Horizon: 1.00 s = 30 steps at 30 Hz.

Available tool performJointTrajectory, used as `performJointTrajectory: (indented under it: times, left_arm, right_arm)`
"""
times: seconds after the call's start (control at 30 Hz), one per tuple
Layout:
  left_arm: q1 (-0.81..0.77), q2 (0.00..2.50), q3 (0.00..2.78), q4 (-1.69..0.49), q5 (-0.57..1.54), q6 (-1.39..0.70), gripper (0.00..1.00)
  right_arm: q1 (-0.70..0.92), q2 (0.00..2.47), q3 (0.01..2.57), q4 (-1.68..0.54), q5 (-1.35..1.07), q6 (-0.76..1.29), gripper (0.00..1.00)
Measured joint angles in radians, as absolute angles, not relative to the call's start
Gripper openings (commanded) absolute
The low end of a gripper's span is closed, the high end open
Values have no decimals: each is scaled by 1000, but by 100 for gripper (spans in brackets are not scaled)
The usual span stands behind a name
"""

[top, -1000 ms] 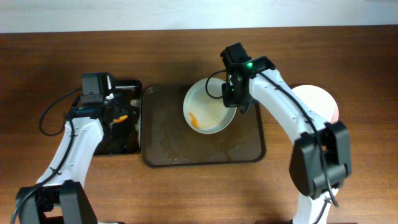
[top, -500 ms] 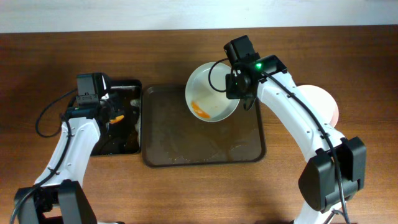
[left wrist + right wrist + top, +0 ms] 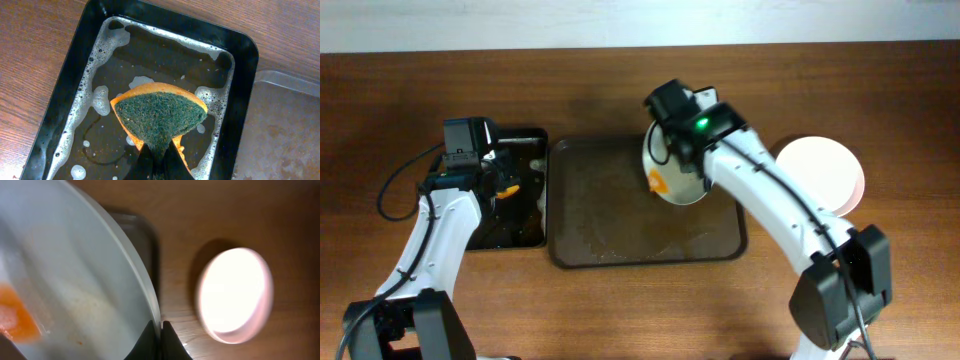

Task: Clean dirty plates on tray and stack at the side
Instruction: 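Lift the back plate with the right gripper and stack it on the right plates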

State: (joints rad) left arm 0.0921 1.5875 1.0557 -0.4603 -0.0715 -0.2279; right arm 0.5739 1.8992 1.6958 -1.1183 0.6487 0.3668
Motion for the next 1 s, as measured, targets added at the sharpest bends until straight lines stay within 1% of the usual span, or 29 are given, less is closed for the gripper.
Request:
performJointTrajectory:
  times: [0.1,0.23,0.5,0.77,0.9,1.0]
  left_arm:
    - [92,1588,1056,-460,-72,-228,0]
    - [92,1588,1056,-460,-72,-228,0]
    - [92,1588,1056,-460,-72,-228,0]
    - [92,1588,1056,-460,-72,-228,0]
    - [92,1588,1056,-460,-72,-228,0]
    - [92,1588,1055,-454,-72,-220,0]
  right_arm:
    - [656,1899,1696,-1113,836,389,4]
    - [757,1899,1696,-1108,1027,397,4]
    - [799,1899,1696,-1107,1159,402,4]
    - [794,1899,1696,-1076,1164,410,4]
    - [737,1899,1696,-1053,1021,432,4]
    - [596,1899,1696,-1051,828,479,4]
